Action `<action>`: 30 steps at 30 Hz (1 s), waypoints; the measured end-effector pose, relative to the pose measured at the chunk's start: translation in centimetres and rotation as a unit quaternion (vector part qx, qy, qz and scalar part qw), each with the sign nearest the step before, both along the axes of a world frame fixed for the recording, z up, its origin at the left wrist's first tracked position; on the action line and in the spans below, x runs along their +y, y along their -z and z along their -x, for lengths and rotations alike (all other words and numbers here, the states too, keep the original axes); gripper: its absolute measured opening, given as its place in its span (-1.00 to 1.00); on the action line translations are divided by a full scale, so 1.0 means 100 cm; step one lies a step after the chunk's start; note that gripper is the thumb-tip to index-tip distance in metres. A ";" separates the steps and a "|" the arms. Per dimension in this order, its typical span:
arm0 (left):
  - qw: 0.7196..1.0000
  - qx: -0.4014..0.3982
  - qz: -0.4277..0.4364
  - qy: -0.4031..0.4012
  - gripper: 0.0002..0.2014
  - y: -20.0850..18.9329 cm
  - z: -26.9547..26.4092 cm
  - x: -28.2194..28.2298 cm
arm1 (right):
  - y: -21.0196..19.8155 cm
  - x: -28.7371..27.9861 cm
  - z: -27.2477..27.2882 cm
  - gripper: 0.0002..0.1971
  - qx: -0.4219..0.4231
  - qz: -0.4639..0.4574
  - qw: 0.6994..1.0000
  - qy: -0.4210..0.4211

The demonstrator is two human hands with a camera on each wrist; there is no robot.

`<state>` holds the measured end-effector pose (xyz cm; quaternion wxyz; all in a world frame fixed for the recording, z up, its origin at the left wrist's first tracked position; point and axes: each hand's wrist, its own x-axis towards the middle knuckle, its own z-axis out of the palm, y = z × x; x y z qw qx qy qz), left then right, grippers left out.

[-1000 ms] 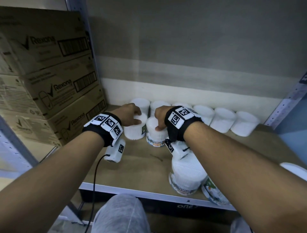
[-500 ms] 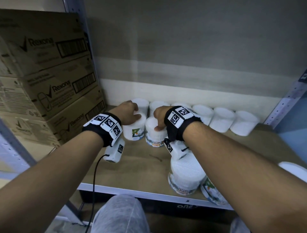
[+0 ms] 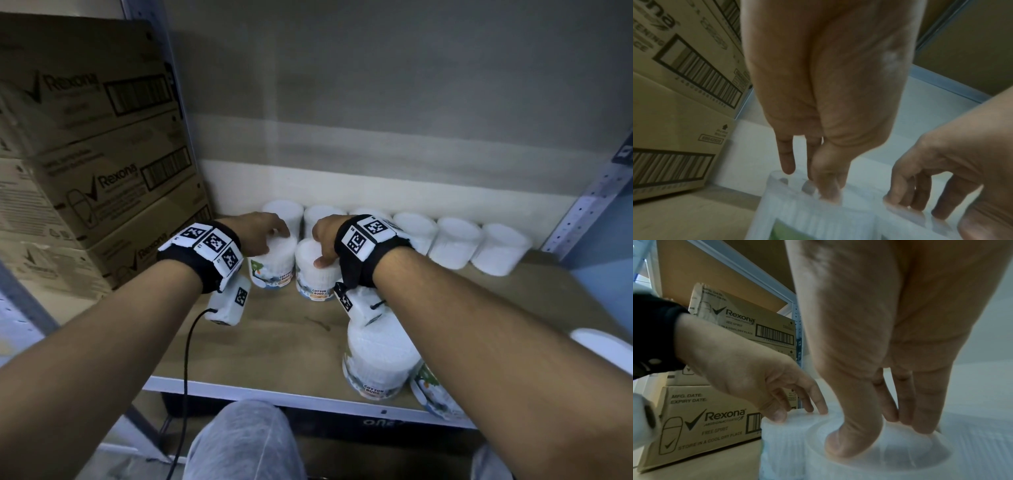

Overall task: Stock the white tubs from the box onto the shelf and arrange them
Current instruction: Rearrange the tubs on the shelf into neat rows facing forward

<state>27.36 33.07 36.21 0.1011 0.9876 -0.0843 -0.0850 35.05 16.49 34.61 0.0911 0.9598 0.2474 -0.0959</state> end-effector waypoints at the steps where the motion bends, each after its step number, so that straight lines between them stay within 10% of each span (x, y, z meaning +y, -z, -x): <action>1: 1.000 -0.005 0.007 -0.002 -0.51 0.000 -0.001 0.000 | 0.001 0.001 -0.001 -0.46 0.001 -0.001 1.000 0.005; 30: 0.999 -0.047 0.015 -0.017 -0.53 0.007 0.001 0.000 | 0.000 0.003 0.007 -0.38 -0.037 0.037 0.998 -0.024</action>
